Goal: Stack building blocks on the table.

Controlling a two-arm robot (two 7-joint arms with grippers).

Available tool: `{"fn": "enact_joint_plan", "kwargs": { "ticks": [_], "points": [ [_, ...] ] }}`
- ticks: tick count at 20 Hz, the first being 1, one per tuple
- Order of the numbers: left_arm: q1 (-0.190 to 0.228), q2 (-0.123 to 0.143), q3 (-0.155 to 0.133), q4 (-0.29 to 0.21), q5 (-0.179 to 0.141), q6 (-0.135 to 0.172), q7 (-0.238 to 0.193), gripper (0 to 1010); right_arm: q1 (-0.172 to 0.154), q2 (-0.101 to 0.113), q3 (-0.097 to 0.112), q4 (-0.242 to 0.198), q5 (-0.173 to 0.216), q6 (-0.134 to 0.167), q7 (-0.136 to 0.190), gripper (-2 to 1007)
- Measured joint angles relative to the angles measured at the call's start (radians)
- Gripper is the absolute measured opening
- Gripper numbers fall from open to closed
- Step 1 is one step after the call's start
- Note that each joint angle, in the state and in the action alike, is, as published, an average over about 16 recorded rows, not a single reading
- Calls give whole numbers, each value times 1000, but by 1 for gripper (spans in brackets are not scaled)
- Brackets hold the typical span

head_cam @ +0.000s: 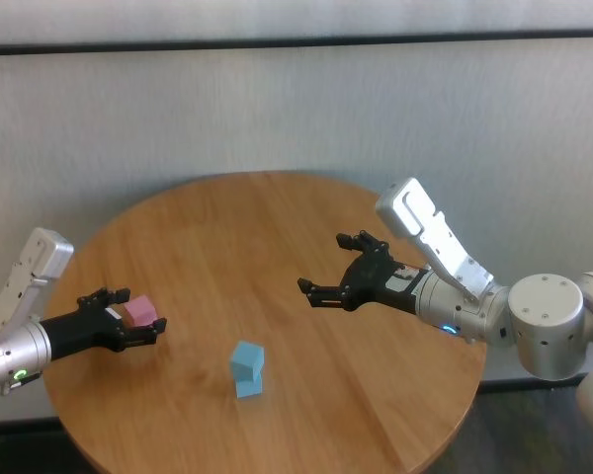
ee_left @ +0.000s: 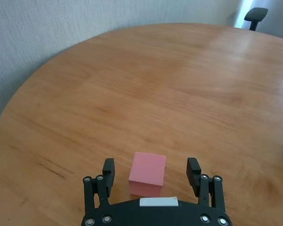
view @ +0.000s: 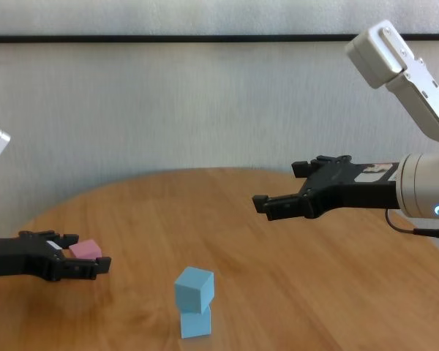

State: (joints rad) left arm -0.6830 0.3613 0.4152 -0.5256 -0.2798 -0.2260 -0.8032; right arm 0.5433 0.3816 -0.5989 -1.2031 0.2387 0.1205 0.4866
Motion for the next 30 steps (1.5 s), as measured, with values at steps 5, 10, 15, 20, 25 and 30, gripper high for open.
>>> {"fn": "enact_joint_plan", "kwargs": {
  "ticks": [5, 10, 15, 20, 25, 30],
  "points": [
    [-2, -2, -1, 4, 2, 2, -9, 991, 0, 0, 0, 0, 0, 0, 0, 1001],
    [-1, -2, 0, 3, 2, 4, -6, 945, 0, 0, 0, 0, 0, 0, 0, 1001],
    [0, -1, 0, 0, 1, 4, -2, 849, 0, 0, 0, 0, 0, 0, 0, 1001],
    [1, -1, -1, -1, 0, 5, 0, 688, 0, 0, 0, 0, 0, 0, 0, 1001],
    [2, 0, -1, -4, -1, 6, 1, 536, 0, 0, 0, 0, 0, 0, 0, 1001],
    [13, 4, -8, -28, -5, 8, 3, 433, 0, 0, 0, 0, 0, 0, 0, 1001]
  ]
}}
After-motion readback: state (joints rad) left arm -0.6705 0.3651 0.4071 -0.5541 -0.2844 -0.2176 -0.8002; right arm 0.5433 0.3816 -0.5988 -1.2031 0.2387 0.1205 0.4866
